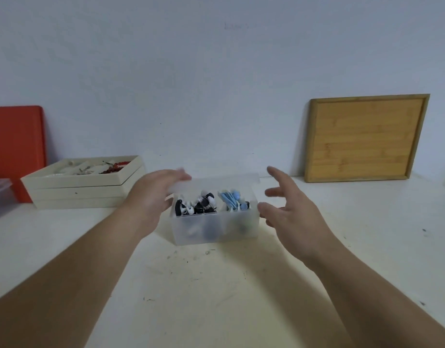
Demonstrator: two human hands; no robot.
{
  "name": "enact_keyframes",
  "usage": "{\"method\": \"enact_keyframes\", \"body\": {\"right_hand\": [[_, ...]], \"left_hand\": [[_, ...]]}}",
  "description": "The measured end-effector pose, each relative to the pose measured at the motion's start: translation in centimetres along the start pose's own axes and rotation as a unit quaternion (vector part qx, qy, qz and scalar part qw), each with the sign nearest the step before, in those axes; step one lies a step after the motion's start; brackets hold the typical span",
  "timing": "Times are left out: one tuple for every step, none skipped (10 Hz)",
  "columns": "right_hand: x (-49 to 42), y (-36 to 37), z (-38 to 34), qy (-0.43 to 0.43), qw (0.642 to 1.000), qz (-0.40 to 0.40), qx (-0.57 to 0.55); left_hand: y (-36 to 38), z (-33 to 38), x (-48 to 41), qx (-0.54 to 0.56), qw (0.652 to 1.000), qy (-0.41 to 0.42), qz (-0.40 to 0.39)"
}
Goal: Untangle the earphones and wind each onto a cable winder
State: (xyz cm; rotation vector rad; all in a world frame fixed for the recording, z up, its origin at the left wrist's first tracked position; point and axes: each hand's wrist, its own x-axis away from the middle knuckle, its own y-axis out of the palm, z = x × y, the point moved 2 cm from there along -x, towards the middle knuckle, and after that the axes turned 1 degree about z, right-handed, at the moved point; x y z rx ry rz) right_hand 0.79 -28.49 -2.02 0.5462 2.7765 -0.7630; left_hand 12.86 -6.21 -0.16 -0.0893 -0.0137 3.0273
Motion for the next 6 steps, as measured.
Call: {"method": "enact_keyframes", "body": {"right_hand": [[0.4,0.6,-0.1,-0.051,0.994,-0.062,0.075],[0.5,1.1,0.1,-0.053,0.982,-0.104,0.149],[0.2,1.1,0.0,-0.042,0.981,-0.099,0.164],[0.5,1.2,-0.1,-0.039,0.977,-0.104,0.181],[0.5,1.1,-0.1,-0.047,0.986,-0.050,0.153],[0.9,-1.8,-2.8,-0.067,0.988,0.135,-0.043]], "left_hand": [[0.1,-1.9,0.9,-0.109,0.992,0.061,-0.030],[0.3,-2.6,1.4,-0.135,0.985,0.098,-0.035],[0.3,-3.1,1.6,-0.184,0.972,0.140,-0.049],[0.3,-2.9,2.1,-0.222,0.961,0.159,-0.051],[0.2,-2.8,2.0,-0.260,0.951,0.154,-0.055],[-0.1,-1.5,2.6,-0.334,0.930,0.148,-0.051]]}}
